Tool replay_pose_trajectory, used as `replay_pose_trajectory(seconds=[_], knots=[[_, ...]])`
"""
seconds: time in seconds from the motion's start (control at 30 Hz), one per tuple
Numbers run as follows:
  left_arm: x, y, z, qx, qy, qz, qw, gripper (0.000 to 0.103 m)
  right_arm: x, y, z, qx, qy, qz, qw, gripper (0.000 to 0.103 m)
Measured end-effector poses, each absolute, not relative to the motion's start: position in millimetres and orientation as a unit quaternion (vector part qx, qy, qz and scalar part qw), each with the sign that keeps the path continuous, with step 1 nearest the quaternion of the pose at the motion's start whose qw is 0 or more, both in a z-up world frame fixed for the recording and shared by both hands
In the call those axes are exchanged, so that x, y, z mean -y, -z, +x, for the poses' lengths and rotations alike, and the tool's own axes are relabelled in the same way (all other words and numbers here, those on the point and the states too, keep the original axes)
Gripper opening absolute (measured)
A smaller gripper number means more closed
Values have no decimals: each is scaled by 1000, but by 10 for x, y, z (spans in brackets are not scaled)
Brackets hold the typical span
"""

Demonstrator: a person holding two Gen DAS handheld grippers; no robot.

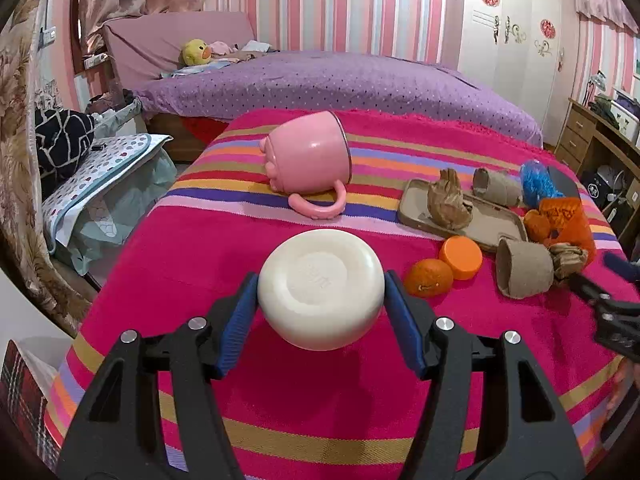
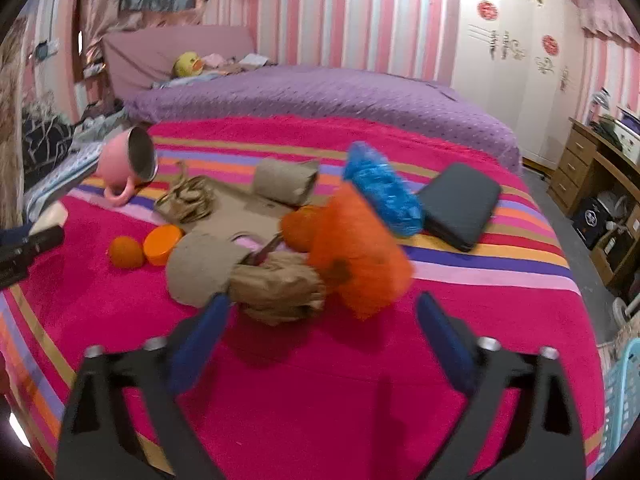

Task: Collect trash
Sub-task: 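Grasp the white round lid with the left gripper while the right gripper grasps brown paper, then carry the white lid and brown paper over the blue basket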

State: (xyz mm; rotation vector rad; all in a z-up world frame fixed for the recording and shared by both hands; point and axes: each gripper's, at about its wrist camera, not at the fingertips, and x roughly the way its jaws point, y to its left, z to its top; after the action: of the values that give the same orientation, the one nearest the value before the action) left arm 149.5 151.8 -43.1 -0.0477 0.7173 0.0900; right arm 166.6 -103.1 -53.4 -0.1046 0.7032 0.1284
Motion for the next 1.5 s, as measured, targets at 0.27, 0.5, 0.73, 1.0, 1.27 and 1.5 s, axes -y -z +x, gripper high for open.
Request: replay_pose_trajectory(seconds=[0.27, 0.5, 0.73, 1.0, 1.27, 1.5], knots=[[-1496, 405, 1501, -348, -36, -26, 936, 61, 921, 578, 1831, -360, -78, -60, 928, 65], [-1487, 398, 1505, -347, -38, -33, 936, 61, 852, 599, 1817, -359, -116, -65, 924, 44], [-1470, 376, 1497, -345, -41, -35, 937, 61, 970, 544, 1692, -345, -120, -55, 929, 42], [-1327, 310, 1442, -334, -33, -30, 941, 61, 1306, 472, 1492, -332, -104, -45, 936, 42], [-1130, 350, 1442, -340, -25, -22, 940, 61, 1687, 401, 1348, -322, -88, -28, 942, 42], [-884, 334, 1451, -340, -16, -27, 940, 61, 1919, 356, 1259, -312, -77, -38, 946, 42]])
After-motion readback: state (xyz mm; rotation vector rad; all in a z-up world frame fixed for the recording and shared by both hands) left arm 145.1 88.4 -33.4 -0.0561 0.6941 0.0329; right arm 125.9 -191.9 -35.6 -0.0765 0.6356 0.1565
